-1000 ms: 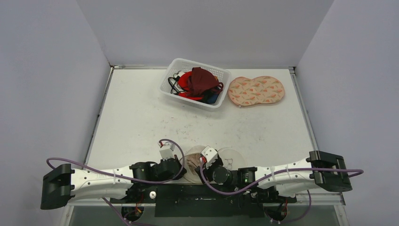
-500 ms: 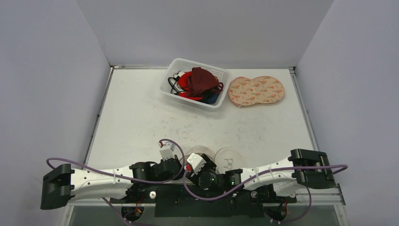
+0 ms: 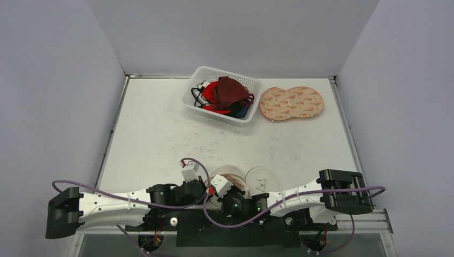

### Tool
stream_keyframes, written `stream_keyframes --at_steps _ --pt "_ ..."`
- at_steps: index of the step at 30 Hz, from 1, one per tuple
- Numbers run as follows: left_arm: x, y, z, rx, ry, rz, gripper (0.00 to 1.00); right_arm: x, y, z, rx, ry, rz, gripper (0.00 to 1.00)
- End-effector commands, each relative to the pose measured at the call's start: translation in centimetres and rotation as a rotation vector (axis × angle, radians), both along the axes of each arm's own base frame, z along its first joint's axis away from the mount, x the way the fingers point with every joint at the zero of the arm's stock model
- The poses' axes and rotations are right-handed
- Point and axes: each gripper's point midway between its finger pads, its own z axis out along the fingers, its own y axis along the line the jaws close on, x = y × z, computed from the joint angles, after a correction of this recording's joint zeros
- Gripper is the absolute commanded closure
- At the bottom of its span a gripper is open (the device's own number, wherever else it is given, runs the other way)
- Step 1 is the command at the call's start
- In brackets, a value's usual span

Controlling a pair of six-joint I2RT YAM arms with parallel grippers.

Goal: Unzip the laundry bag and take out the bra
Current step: Pick up the bra from the laundry bag.

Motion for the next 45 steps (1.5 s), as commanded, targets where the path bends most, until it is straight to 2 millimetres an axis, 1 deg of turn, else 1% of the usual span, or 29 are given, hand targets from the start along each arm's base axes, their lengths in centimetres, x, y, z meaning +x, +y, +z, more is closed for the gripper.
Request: stream_keyframes --at_steps 1,2,5,9,12,18,24,27,29,34,39,45 --pt "0.3 -1.0 1.6 -0.047 -0.02 0.0 1.0 0.1 1.4 1.8 0.074 -0.019 -0.017 0.91" --pt "0.3 -1.0 1.6 -0.047 -0.021 0.001 1.0 0.0 1.5 1.8 0.079 -0.014 -0.011 0.94" --pt "0.4 -0.9 1.7 -0.045 -0.024 0.005 1.0 -0.7 1.6 2.3 0.093 0.002 0.034 0.95" --pt "0.7 -1.0 2.3 -0.051 -0.036 0.014 1.0 -2.4 1.6 3.1 0.13 0.041 0.155 0.95" --pt "1.2 -1.0 3.6 -0.052 -0.069 0.022 1.0 -3.2 1.2 3.6 0.142 0.063 0.21 0.95" --pt "2.5 -1.2 6.1 -0.07 -0.136 0.046 1.0 -4.0 0.3 4.3 0.174 0.081 0.264 0.95" --pt "4.0 -1.8 7.4 -0.091 -0.158 0.058 1.0 -5.3 0.7 5.4 0.247 0.114 0.343 0.95" --pt "4.8 -2.2 7.5 -0.112 -0.149 0.059 1.0 -5.9 1.1 5.9 0.268 0.132 0.378 0.95" --pt "5.4 -2.3 7.3 -0.115 -0.136 0.06 1.0 -6.2 1.2 6.3 0.283 0.141 0.393 0.95" --pt "6.3 -2.1 7.1 -0.106 -0.135 0.067 1.0 -6.6 1.1 8.0 0.342 0.156 0.411 0.95" --pt "6.3 -2.0 6.8 -0.096 -0.131 0.066 1.0 -6.4 0.4 10.1 0.424 0.17 0.416 0.95" --pt "6.2 -2.0 6.7 -0.104 -0.123 0.063 1.0 -5.7 -0.2 11.6 0.523 0.196 0.408 0.95"
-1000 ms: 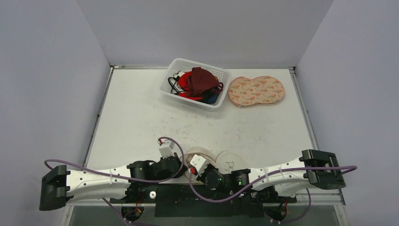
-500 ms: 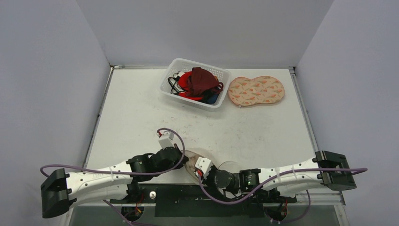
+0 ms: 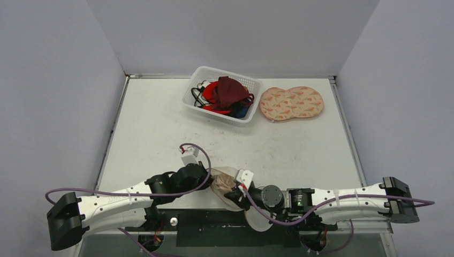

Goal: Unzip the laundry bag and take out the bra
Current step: Pick up the bra from the laundry bag.

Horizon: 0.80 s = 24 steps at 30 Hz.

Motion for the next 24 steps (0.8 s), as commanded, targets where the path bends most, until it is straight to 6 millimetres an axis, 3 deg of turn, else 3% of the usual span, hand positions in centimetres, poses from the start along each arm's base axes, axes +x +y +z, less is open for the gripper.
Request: stream_keyframes --at_steps 1,9,18,24 --pt "1.0 -1.3 2.7 -0.073 -0.05 0.002 1.0 -0.2 0.3 2.4 0.137 0.062 0.028 0.95" --pt "1.0 -1.6 2.7 -0.083 -0.047 0.002 1.0 0.4 0.4 5.0 0.313 0.148 0.039 0.95" --pt "1.0 -1.5 2.6 -0.083 -0.046 0.004 1.0 2.2 -1.0 10.8 0.543 0.16 -0.026 0.95" --pt "1.0 -1.4 3.0 -0.096 -0.052 0.006 1.0 4.7 -2.3 11.2 0.574 0.134 -0.174 0.95"
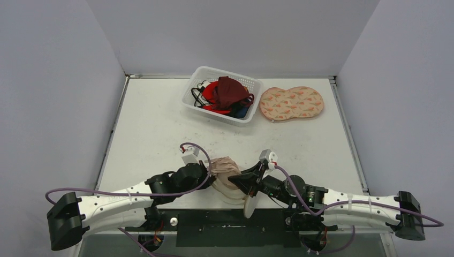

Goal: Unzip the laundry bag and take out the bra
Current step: Pick up the bra from the laundry bag.

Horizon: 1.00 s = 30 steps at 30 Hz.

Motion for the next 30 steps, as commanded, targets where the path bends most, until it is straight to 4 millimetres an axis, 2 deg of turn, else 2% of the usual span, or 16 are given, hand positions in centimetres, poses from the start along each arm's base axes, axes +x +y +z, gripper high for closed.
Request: stream_keyframes --at_steps 1,7,11,14,20,24,27,30 --pt "0.9 -0.8 2.6 -0.071 -0.047 0.014 1.0 2.1 -1.2 3.4 0.141 -0.002 -0.132 0.95" --pt "1.1 -0.4 2.9 -0.081 -0.057 0.038 1.0 4.7 -2.9 3.5 0.213 0.021 -0.297 0.95" --pt "1.3 -0.3 3.0 -0.082 -0.063 0.051 1.0 5.9 -3.0 3.5 0.24 0.033 -0.338 0.95" --pt "1.5 -0.1 2.7 -0.064 -0.064 0.065 1.0 5.8 -2.3 3.9 0.257 0.04 -0.296 0.95" --pt "2.1 0.1 2.4 -0.033 -0.062 0.086 1.0 4.5 0.2 5.9 0.242 0.052 -0.099 0.95" --pt "2.6 -0.3 2.4 -0.022 -0.061 0.088 1.0 3.9 0.5 7.1 0.26 0.046 -0.051 0.95" --pt "2.8 -0.5 2.2 -0.016 -0.053 0.089 1.0 4.7 -0.2 7.3 0.223 0.016 -0.102 0.95" --pt "2.9 -0.5 2.0 -0.012 -0.044 0.096 1.0 6.9 -1.4 6.8 0.081 -0.03 -0.237 0.95"
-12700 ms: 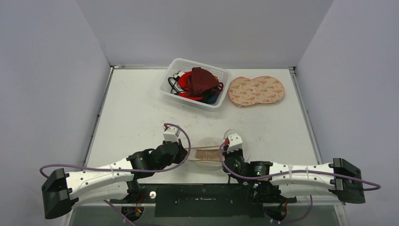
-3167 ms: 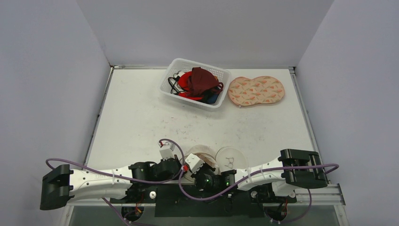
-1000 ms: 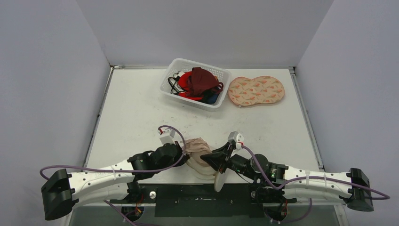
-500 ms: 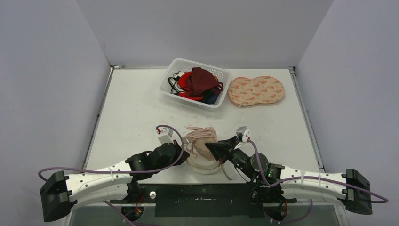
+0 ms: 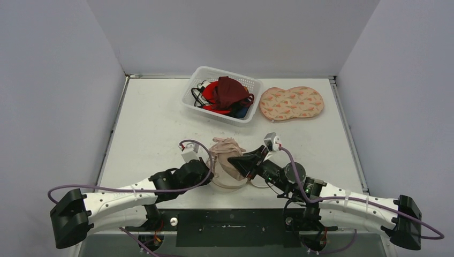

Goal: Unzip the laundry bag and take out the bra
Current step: Pick up the bra from the laundry bag.

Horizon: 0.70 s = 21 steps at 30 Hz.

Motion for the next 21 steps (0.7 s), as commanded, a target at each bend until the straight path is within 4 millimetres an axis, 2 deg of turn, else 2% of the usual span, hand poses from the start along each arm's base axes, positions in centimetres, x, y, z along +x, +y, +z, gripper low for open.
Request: stream_keyframes --at_steps 1,4,6,8,10,14,16,18,19,21 --pt "1.2 -1.0 2.4 -0.051 -0.037 0.026 1.0 2.6 -1.8 2.7 -0.122 -0.079 -0.157 0.95" --pt "1.4 -0.7 3.1 -0.045 -0.041 0.039 0.98 4.5 -3.4 1.2 -0.345 -0.102 -0.272 0.95" --pt "1.5 -0.5 3.7 -0.046 -0.047 0.047 0.84 5.5 -4.4 0.3 -0.456 -0.124 -0.337 0.95" --pt "1.4 -0.2 4.3 -0.051 -0.05 0.049 0.65 6.2 -5.3 -0.8 -0.561 -0.142 -0.383 0.95" --pt "1.2 0.0 4.9 -0.056 -0.048 0.047 0.52 6.7 -5.8 -1.3 -0.622 -0.155 -0.424 0.95" --pt "0.8 1.0 6.7 -0.05 -0.048 0.056 0.38 6.0 -5.6 -1.3 -0.708 -0.231 -0.462 0.95" --pt "0.7 1.9 8.1 -0.045 -0.05 0.075 0.26 5.2 -5.1 -1.2 -0.739 -0.286 -0.456 0.95" --pt "0.8 2.7 10.2 -0.063 -0.062 0.104 0.15 4.6 -4.8 -1.1 -0.764 -0.356 -0.449 0.95" --pt "1.0 2.9 11.8 -0.086 -0.08 0.11 0.12 4.4 -4.6 -1.1 -0.775 -0.387 -0.448 0.95" --pt "1.0 3.2 13.8 -0.11 -0.106 0.102 0.05 4.0 -4.4 -1.0 -0.818 -0.449 -0.455 0.95"
